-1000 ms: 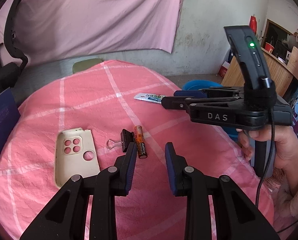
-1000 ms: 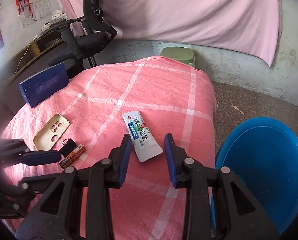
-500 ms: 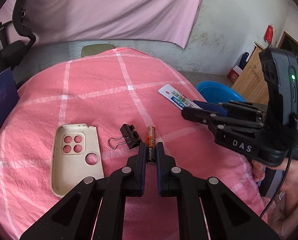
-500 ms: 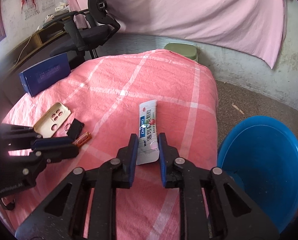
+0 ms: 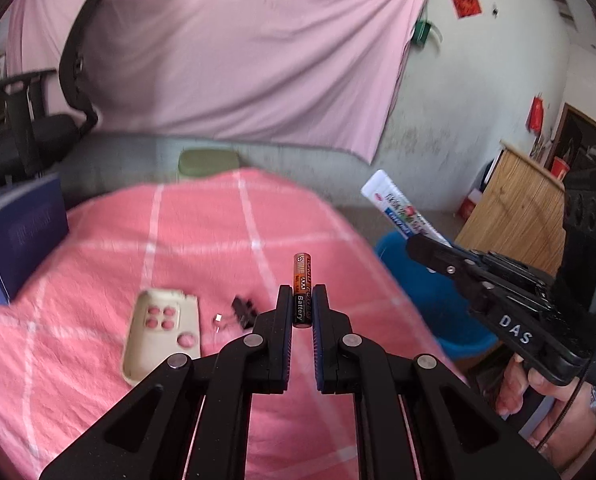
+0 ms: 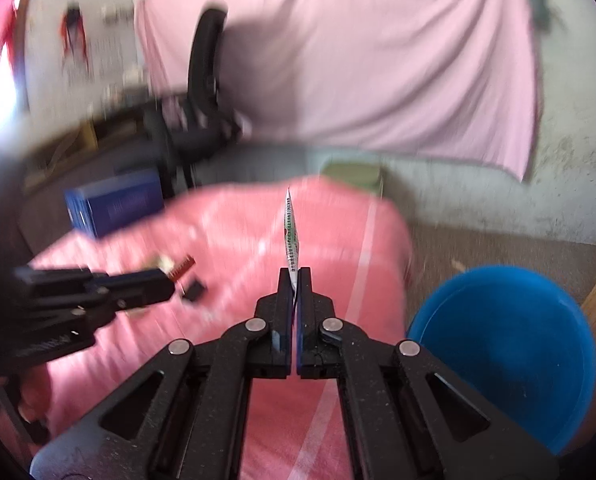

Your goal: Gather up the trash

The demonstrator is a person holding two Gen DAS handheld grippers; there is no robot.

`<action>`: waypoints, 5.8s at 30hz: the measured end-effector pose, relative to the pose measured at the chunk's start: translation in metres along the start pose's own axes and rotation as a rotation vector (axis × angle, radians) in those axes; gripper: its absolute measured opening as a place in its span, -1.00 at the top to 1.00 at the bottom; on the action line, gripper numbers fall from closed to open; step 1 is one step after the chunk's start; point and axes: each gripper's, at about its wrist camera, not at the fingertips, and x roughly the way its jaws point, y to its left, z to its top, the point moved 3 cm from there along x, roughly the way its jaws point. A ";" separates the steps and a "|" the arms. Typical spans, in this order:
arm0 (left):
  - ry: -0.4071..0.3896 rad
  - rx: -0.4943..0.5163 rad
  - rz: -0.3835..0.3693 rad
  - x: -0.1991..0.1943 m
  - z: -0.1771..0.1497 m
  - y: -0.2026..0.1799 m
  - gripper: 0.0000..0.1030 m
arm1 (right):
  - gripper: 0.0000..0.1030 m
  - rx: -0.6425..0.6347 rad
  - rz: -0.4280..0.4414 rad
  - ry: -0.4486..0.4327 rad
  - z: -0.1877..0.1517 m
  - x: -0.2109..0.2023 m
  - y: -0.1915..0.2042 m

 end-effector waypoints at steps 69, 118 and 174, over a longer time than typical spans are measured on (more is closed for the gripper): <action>0.104 0.129 -0.200 0.106 0.046 -0.177 0.71 | 0.15 0.354 -0.358 -0.061 -0.037 -0.098 -0.158; -0.330 0.012 0.381 -0.088 0.005 0.063 -0.70 | -1.00 -0.070 -0.080 -0.272 0.024 -0.012 0.060; 0.205 -0.021 0.190 -0.002 -0.030 0.076 0.98 | 0.22 -0.135 0.119 0.331 -0.019 0.086 0.086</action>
